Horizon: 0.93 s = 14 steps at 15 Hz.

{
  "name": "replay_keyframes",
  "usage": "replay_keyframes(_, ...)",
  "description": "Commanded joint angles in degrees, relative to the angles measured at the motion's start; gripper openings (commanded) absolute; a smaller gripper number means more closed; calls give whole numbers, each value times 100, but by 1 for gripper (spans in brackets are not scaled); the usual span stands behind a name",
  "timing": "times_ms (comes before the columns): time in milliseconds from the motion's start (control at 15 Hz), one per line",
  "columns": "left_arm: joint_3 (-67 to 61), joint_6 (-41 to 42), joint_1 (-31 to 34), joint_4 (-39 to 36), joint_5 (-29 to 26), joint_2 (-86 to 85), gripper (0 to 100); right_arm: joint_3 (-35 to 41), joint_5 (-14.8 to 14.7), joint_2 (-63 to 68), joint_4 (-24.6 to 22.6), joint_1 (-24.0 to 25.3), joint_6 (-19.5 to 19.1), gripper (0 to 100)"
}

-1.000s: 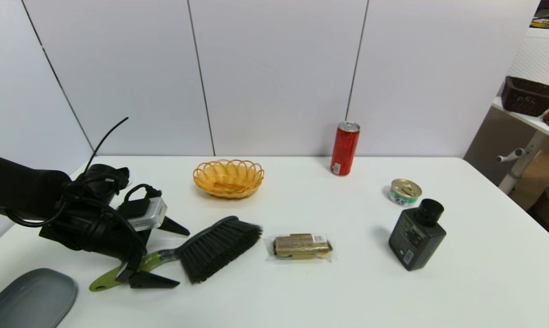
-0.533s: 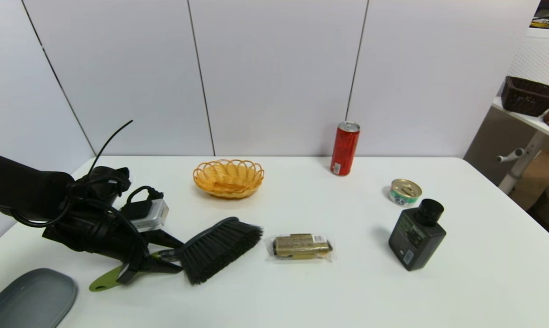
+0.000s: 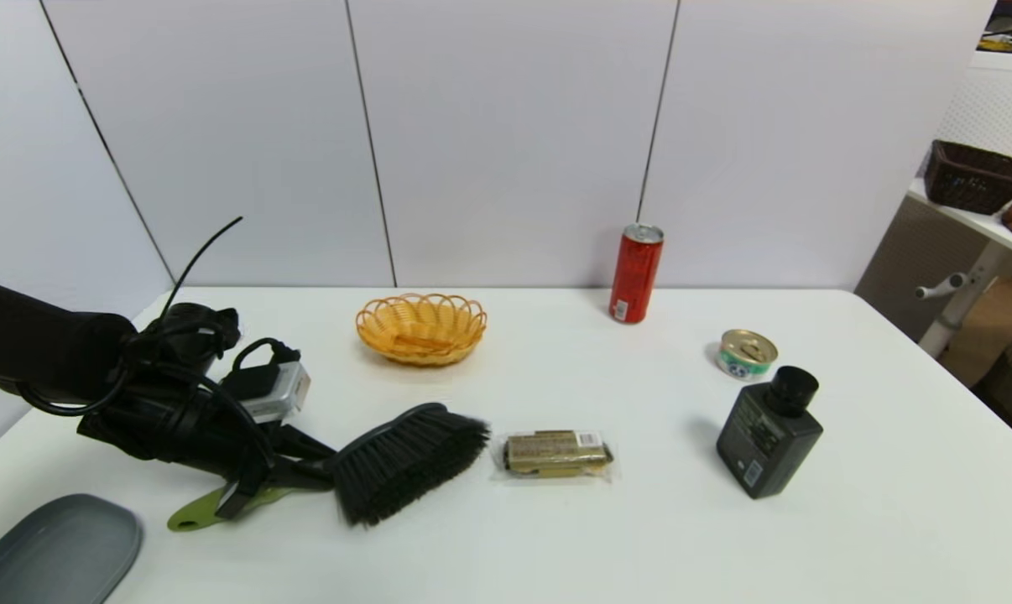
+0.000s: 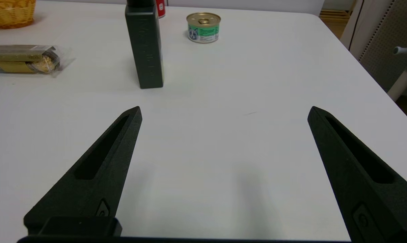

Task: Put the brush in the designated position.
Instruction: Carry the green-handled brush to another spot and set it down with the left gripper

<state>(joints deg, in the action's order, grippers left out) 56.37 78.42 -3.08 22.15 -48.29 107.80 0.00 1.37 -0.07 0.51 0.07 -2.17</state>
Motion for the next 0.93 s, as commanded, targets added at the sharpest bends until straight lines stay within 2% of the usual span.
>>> replay_keyframes(67, 208, -301, 1, 26, -67, -348, 0, 9, 4, 7, 2, 1, -3, 100)
replay_keyframes(333, 533, -987, 10, 9, -278, -778, 0, 9, 4, 7, 2, 1, -3, 100)
replay_keyframes(533, 1271, -1874, 54, -18, -313, -998, 0, 9, 4, 7, 2, 1, -3, 100)
replay_keyframes(933, 2862, -2885, 809, -35, -137, -75, 0, 9, 4, 7, 2, 1, -3, 100)
